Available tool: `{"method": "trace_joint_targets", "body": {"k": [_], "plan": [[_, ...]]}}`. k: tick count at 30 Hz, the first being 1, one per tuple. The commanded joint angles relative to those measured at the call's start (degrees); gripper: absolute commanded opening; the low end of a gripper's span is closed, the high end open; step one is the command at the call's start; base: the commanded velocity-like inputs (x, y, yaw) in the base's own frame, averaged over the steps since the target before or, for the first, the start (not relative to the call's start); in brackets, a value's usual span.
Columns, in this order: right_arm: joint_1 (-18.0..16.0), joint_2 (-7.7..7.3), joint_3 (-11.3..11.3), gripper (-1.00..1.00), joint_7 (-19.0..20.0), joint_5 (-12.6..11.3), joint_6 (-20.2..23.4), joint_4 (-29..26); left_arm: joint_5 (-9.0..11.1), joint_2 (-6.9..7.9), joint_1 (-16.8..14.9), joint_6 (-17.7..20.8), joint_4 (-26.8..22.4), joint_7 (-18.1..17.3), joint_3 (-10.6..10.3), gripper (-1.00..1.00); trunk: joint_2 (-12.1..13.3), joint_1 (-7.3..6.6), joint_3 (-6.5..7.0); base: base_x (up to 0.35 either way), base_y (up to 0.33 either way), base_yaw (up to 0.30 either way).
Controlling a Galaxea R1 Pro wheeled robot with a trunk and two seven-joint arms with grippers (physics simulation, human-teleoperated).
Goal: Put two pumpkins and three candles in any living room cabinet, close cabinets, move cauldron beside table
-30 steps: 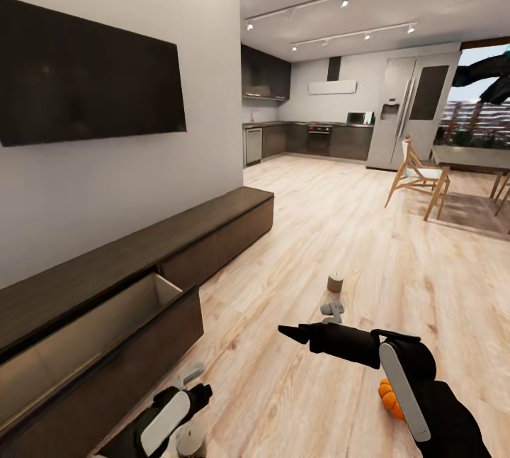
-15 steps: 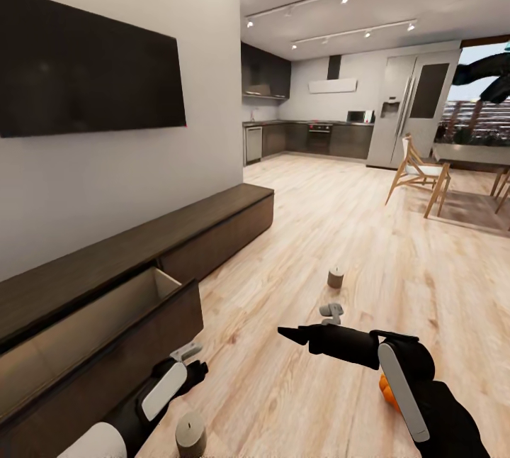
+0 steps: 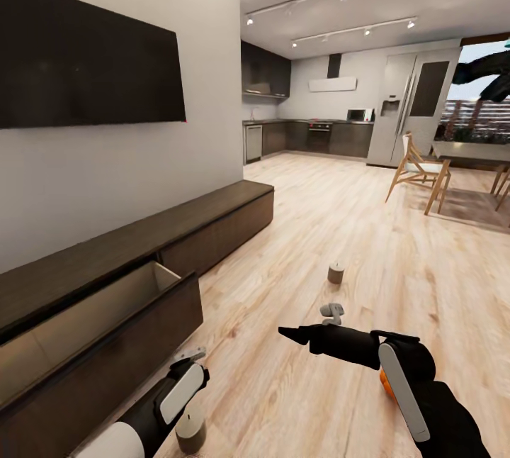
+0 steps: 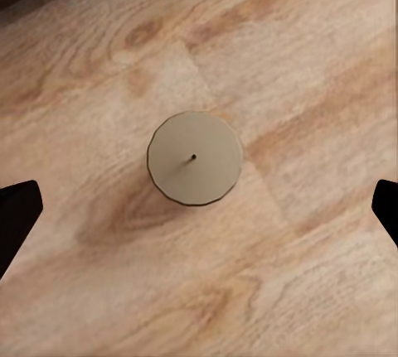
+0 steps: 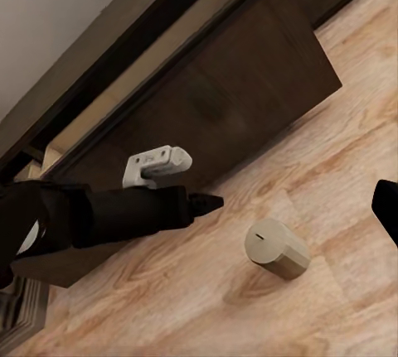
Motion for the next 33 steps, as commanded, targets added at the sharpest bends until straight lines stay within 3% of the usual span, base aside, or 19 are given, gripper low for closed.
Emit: {"method": "trace_joint_targets", "body": {"k": [1,7,11,15,17,33], "plan": [[0.0,-0.02,0.0,1.0,0.2,0.0,0.2,-0.1,0.2,-0.1,0.0,0.2,-0.1,0.4,-0.2,1.0,-0.1,0.02,-0.29,0.0,0.0,0.0],[0.0,-0.08,0.4,1.0,0.8,-0.7,1.3,-0.4,0.1,-0.22,0.0,0.0,-0.1,0.4,-0.2,1.0,-0.1,0.17,-1.62,0.0,0.0,0.0],[0.0,-0.14,0.6,1.0,3.6,-4.9,2.6,-0.7,0.1,-0.23,0.0,0.0,-0.1,0.2,-0.2,1.0,-0.2,0.28,-2.5,0.0,0.0,0.0],[0.0,-0.22,0.6,1.0,5.3,-10.8,3.0,-0.7,0.1,-0.23,0.0,0.0,-0.1,0.0,-0.2,1.0,-0.2,0.38,-3.39,0.0,0.0,0.0],[-0.1,-0.23,0.6,1.0,5.6,-12.1,3.0,-0.7,0.1,-0.25,0.0,0.0,-0.1,0.0,-0.2,1.0,-0.3,0.43,-3.83,0.0,0.0,0.0],[-0.1,-0.01,0.4,1.0,6.5,-13.1,2.8,-0.7,0.1,-0.25,0.0,-0.1,-0.1,-0.4,-0.2,1.0,-0.5,0.84,-7.38,0.0,0.0,0.0]]}}
